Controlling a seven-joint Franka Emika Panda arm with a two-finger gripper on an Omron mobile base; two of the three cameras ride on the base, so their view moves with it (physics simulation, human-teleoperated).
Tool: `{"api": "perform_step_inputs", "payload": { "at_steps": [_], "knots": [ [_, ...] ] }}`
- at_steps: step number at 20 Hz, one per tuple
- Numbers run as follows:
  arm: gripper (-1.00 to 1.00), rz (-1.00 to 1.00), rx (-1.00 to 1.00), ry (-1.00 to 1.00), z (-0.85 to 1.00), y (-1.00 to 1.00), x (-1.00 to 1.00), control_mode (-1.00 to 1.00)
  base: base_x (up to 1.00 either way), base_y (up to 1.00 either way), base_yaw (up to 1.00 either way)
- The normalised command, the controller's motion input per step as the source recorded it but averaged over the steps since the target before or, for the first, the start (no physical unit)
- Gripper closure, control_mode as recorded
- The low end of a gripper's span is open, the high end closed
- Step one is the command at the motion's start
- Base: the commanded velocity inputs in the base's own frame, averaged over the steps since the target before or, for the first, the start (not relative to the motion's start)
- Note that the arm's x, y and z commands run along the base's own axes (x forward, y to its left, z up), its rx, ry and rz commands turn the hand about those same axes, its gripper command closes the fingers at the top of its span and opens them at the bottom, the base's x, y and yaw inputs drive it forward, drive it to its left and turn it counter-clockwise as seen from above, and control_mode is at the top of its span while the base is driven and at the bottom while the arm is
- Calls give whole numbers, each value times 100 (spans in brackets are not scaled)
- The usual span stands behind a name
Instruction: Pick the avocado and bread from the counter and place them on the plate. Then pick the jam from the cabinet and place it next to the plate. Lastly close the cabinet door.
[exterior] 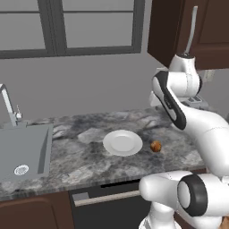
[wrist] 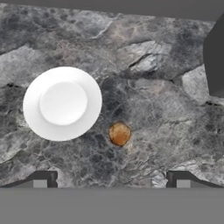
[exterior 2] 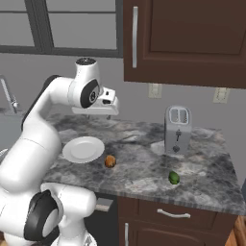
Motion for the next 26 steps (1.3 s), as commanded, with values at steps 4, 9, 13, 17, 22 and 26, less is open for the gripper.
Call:
{"api": "perform_step_inputs", "payload": {
  "at_steps": [4, 9, 13, 17, 22, 26],
  "knots": [
    [-100, -2, 0, 1, -32, -57, -8, -100, 0, 0, 0],
    [-100, 0, 0, 1, -30, -62, -3, -100, 0, 0, 0],
    [-100, 0, 0, 0, -27, -59, 0, -100, 0, 0, 0],
    [-100, 0, -4, 1, -19, -49, -4, -100, 0, 0, 0],
    [-100, -1, -9, 5, -10, -49, -12, -100, 0, 0, 0],
    [-100, -4, -5, 10, -18, -56, -13, -100, 0, 0, 0]
  ]
}}
